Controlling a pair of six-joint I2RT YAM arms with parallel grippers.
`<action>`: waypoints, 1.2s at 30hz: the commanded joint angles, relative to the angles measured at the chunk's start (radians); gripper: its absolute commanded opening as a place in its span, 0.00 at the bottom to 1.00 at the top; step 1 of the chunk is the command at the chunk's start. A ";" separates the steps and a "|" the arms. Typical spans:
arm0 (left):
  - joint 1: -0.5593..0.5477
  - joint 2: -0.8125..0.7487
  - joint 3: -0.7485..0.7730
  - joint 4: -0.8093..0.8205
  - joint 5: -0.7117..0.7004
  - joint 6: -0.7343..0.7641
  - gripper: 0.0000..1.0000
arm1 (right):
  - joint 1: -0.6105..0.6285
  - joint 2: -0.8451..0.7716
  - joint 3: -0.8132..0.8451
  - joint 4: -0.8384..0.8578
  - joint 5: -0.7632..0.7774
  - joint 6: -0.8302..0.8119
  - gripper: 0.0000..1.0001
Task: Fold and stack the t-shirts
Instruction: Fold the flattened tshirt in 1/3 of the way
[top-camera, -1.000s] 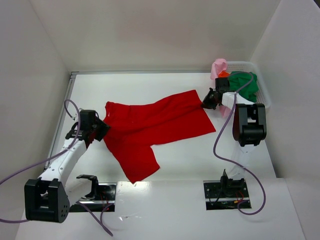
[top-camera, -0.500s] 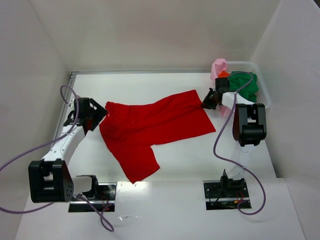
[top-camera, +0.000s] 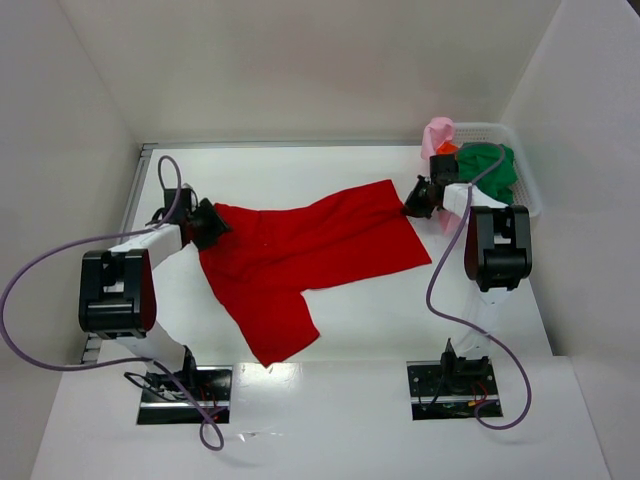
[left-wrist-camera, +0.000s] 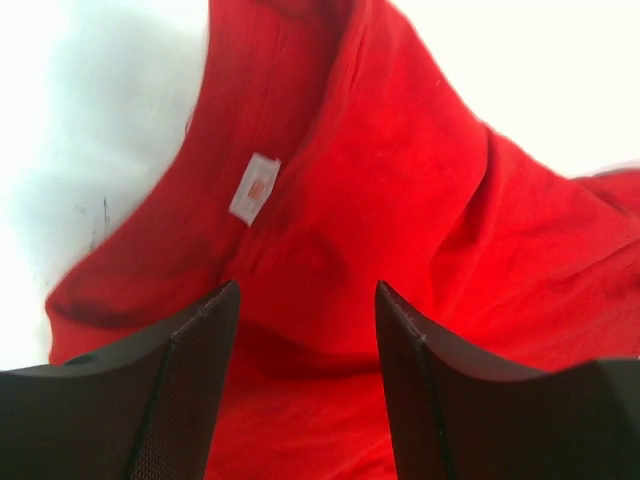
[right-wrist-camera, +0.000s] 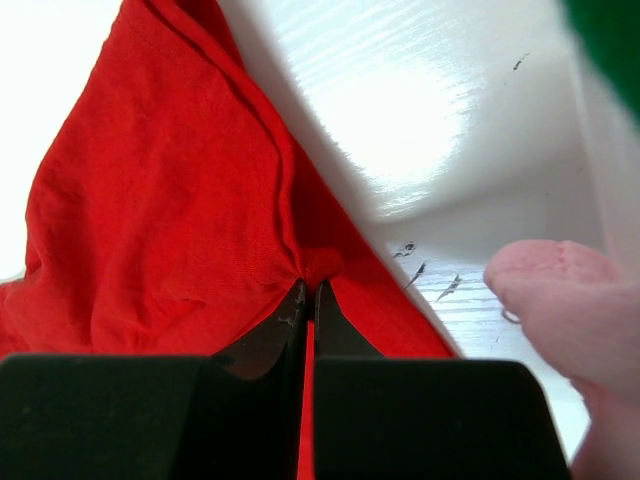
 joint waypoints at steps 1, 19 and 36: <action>0.020 0.013 0.040 0.069 0.039 0.046 0.64 | 0.002 0.027 0.029 -0.010 0.000 -0.003 0.02; 0.049 0.140 0.077 0.092 0.082 0.073 0.57 | 0.002 0.054 0.047 -0.010 -0.009 -0.003 0.02; 0.091 0.091 0.099 0.092 0.062 0.064 0.11 | 0.002 0.054 0.081 -0.022 0.009 -0.003 0.00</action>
